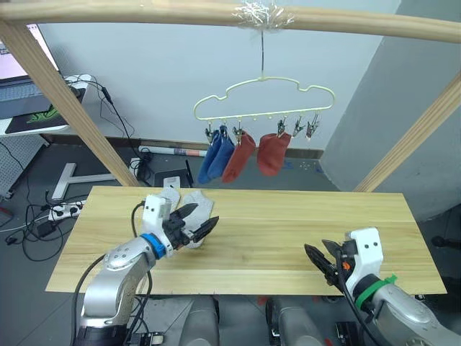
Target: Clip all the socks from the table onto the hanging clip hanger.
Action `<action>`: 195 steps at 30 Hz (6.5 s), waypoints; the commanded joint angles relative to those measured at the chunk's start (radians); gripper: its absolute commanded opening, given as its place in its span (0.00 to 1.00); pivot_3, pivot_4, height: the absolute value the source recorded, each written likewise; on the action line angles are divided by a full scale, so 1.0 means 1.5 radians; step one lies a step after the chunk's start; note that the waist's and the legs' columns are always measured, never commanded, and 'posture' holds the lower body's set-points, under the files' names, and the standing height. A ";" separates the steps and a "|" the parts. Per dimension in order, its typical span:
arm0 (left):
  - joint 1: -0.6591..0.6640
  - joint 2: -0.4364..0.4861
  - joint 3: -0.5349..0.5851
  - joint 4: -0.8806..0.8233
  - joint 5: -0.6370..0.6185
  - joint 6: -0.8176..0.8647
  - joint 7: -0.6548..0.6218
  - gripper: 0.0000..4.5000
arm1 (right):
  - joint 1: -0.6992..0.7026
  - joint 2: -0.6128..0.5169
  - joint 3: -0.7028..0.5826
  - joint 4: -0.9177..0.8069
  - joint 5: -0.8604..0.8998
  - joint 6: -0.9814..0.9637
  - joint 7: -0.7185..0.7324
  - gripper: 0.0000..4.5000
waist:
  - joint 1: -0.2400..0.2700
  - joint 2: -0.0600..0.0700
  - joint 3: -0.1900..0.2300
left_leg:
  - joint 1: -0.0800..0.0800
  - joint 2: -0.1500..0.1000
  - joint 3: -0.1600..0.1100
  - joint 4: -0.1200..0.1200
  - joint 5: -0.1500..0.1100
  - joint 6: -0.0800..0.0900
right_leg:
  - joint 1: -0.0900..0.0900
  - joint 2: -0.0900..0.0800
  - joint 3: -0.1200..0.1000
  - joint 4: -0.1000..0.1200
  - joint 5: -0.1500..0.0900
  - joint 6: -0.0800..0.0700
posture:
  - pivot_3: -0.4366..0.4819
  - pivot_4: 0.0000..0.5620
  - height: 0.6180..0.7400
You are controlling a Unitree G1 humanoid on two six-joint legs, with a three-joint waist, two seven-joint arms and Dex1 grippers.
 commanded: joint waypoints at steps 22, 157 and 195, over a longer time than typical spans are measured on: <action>0.039 0.012 -0.008 -0.046 -0.024 -0.022 0.025 0.92 | -0.007 -0.006 -0.010 0.019 -0.001 -0.061 -0.015 0.58 | 0.002 0.000 -0.004 | 0.000 0.000 0.000 0.000 0.000 0.000 | 0.000 0.000 0.000 0.000 -0.001 -0.001 | 0.58 0.32 1.00; -0.354 0.170 -0.023 0.096 -0.141 0.042 -0.150 0.93 | -0.785 -0.002 0.045 0.565 -0.107 -0.052 -0.061 0.40 | 0.003 0.001 0.003 | -0.001 0.000 -0.001 -0.009 0.000 0.000 | -0.004 0.002 -0.001 -0.001 0.001 0.001 | 0.67 0.41 1.00; -0.346 0.158 -0.035 0.086 -0.114 0.033 -0.126 0.93 | -0.848 0.050 0.015 0.628 -0.145 -0.063 -0.121 0.40 | 0.016 0.003 0.009 | -0.002 0.000 -0.001 -0.012 0.000 0.000 | -0.007 0.002 -0.002 0.000 0.001 0.000 | 0.67 0.42 1.00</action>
